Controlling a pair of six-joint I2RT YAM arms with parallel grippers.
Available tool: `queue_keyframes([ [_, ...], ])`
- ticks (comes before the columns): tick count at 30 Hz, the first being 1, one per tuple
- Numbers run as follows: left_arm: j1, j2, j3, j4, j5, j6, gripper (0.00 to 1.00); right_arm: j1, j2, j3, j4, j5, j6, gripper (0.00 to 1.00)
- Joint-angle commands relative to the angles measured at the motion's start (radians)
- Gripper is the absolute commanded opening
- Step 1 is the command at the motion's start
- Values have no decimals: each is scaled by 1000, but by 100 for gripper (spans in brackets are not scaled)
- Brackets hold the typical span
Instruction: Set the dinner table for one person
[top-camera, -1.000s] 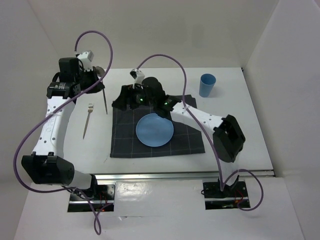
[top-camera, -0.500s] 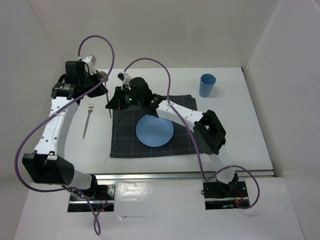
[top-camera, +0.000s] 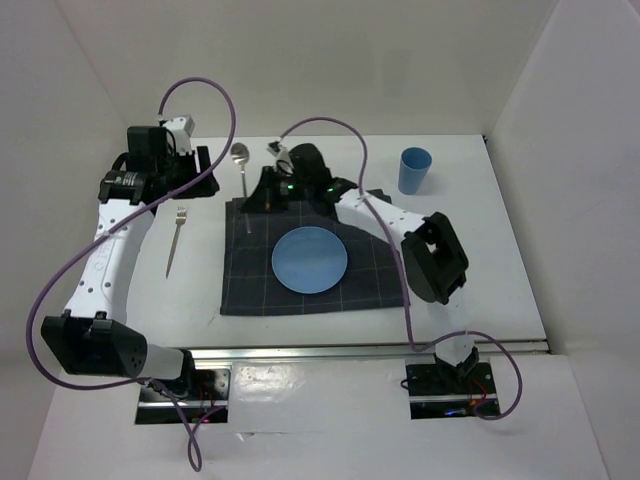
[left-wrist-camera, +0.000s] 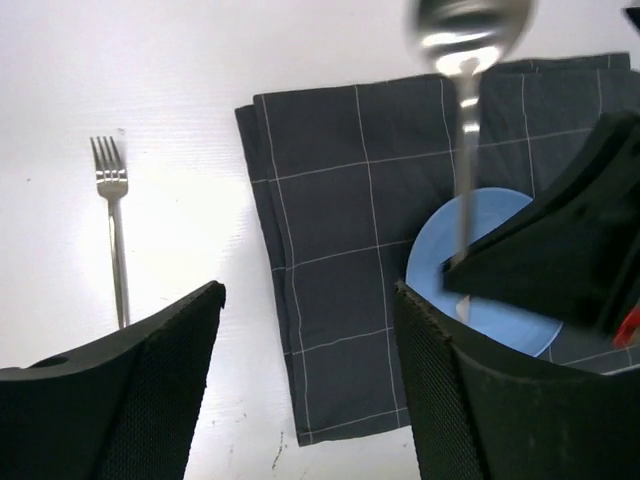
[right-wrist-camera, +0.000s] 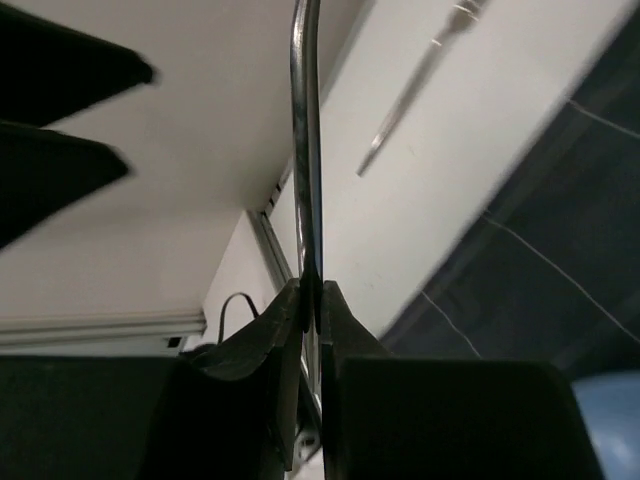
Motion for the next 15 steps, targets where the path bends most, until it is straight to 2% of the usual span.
queue_keyframes([
  [1, 32, -76, 45, -3, -15, 97, 76, -136, -184, -88, -71, -155, 30, 0],
  [4, 55, -88, 71, -16, -58, 158, 78, -237, -310, -195, -224, -236, -74, 0],
  [6, 55, -99, 19, -16, -95, 181, 78, -285, -367, -283, -312, -298, -139, 0],
  [7, 67, -99, -4, -6, -124, 190, 78, -308, -419, -309, -416, -298, -203, 0],
  [9, 81, -110, -65, 3, -135, 201, 78, -383, -472, -417, -486, -289, -253, 0],
  [13, 92, -119, -136, 13, -120, 210, 78, -563, -620, -669, -458, -387, -296, 0],
  [15, 101, -119, -165, 14, -110, 201, 78, -647, -620, -761, -440, -434, -329, 0],
])
